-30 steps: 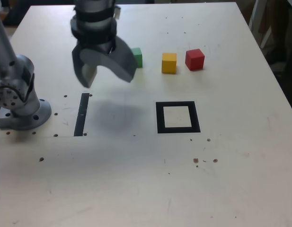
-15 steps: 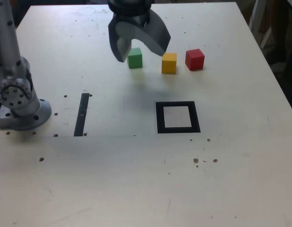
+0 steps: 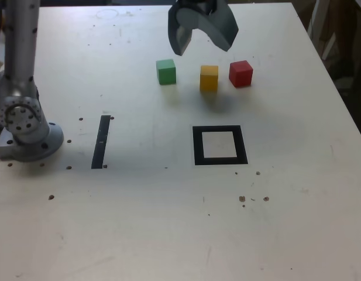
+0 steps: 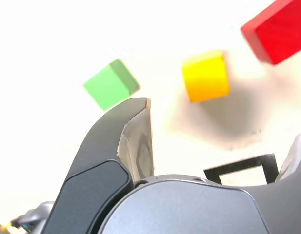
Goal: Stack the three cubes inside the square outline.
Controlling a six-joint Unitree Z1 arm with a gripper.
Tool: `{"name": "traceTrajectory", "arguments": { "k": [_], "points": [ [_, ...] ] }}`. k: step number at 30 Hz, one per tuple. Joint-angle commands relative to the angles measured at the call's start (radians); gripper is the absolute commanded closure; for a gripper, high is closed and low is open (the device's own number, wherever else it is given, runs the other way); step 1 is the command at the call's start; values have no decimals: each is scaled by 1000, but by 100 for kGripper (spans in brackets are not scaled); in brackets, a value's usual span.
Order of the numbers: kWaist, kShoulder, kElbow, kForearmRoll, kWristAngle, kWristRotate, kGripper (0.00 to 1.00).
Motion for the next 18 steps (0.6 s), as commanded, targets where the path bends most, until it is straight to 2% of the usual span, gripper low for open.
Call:
{"name": "traceTrajectory", "arguments": {
  "k": [1,12,18],
  "points": [
    [11,20,-25,4,5,25,0],
    [52,149,-210,23,57,252,1],
    [53,206,-296,27,60,414,1]
  ]
}}
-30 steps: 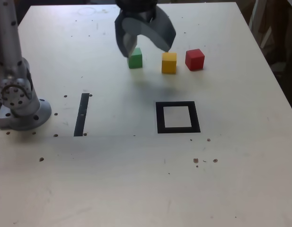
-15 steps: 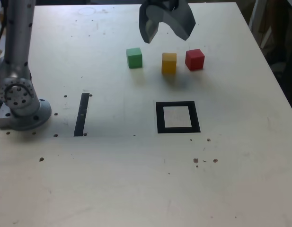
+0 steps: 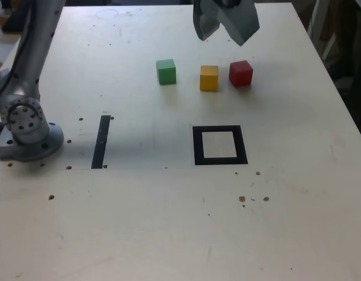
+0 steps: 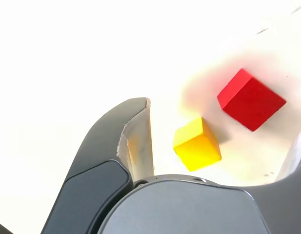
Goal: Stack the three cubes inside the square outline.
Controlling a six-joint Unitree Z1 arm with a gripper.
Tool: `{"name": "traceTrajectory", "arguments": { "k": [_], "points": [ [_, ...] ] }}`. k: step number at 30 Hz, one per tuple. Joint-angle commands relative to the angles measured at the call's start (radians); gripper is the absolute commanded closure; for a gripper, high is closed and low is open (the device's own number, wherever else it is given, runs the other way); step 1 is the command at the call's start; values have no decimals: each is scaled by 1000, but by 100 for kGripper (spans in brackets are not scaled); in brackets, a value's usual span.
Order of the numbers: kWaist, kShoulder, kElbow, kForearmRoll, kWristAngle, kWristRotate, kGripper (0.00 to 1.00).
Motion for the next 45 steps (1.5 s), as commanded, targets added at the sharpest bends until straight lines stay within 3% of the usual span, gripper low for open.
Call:
{"name": "traceTrajectory", "arguments": {
  "k": [1,17,32,35,38,45],
  "points": [
    [2,21,-24,10,1,25,1],
    [-24,162,-208,90,15,50,3],
    [-89,250,-220,96,41,-5,11],
    [-93,260,-221,97,58,-23,17],
    [-94,267,-224,98,77,-42,30],
    [-103,273,-221,95,77,-48,55]
  ]
}}
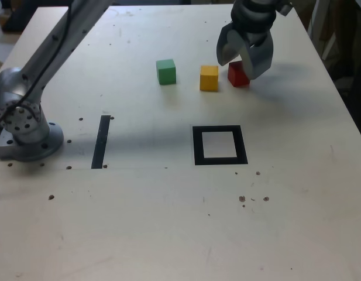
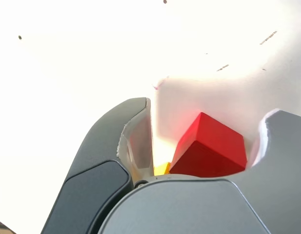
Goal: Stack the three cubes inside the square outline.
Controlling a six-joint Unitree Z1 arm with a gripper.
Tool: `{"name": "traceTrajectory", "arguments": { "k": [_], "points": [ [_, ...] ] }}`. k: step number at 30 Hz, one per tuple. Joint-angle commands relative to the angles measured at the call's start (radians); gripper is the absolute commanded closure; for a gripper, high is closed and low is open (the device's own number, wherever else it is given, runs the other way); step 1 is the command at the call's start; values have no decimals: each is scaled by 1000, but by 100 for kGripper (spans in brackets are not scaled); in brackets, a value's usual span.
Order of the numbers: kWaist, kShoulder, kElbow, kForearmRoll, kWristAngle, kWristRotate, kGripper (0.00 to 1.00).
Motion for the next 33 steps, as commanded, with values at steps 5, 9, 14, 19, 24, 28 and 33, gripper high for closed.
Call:
{"name": "traceTrajectory", "arguments": {
  "k": [5,9,14,19,24,28,33],
  "points": [
    [-7,6,8,-2,-3,-1,59],
    [-10,6,9,-1,-3,-2,60],
    [-11,7,8,1,-3,-3,61],
    [-14,3,7,3,-2,-8,61],
    [-27,-21,8,6,6,-29,62],
    [-51,-59,9,19,13,-64,62],
    [-86,-108,14,50,15,-124,62]
  ]
}}
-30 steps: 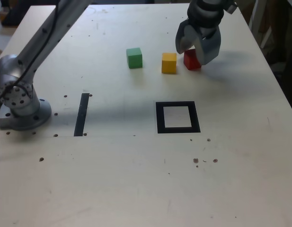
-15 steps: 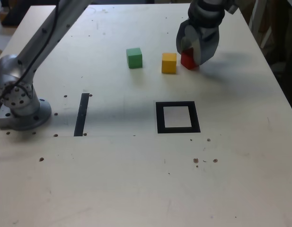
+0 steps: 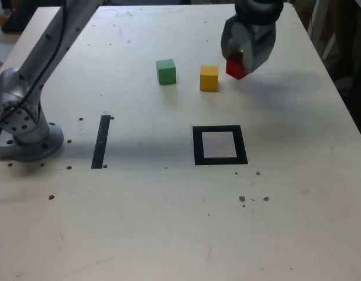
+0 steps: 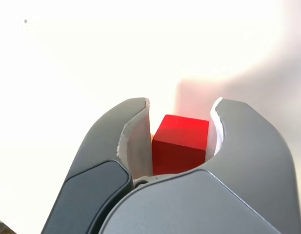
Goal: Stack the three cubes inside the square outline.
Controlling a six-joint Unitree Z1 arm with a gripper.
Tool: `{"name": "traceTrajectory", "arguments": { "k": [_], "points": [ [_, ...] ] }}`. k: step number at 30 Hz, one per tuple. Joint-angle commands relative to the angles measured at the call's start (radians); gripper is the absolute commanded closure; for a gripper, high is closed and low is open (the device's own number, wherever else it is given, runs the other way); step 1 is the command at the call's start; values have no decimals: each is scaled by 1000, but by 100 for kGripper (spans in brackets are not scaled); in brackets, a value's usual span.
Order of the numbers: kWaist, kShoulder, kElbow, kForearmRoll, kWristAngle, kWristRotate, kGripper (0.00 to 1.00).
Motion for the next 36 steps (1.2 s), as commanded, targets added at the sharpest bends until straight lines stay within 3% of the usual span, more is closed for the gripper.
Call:
{"name": "traceTrajectory", "arguments": {
  "k": [1,11,22,30,36],
  "points": [
    [-14,-24,8,13,2,-31,62],
    [-119,-149,135,74,-5,-356,62],
    [-245,-214,305,114,-135,-785,62],
    [-290,-210,354,120,-204,-959,62],
    [-300,-183,343,120,-230,-1009,62]
  ]
}}
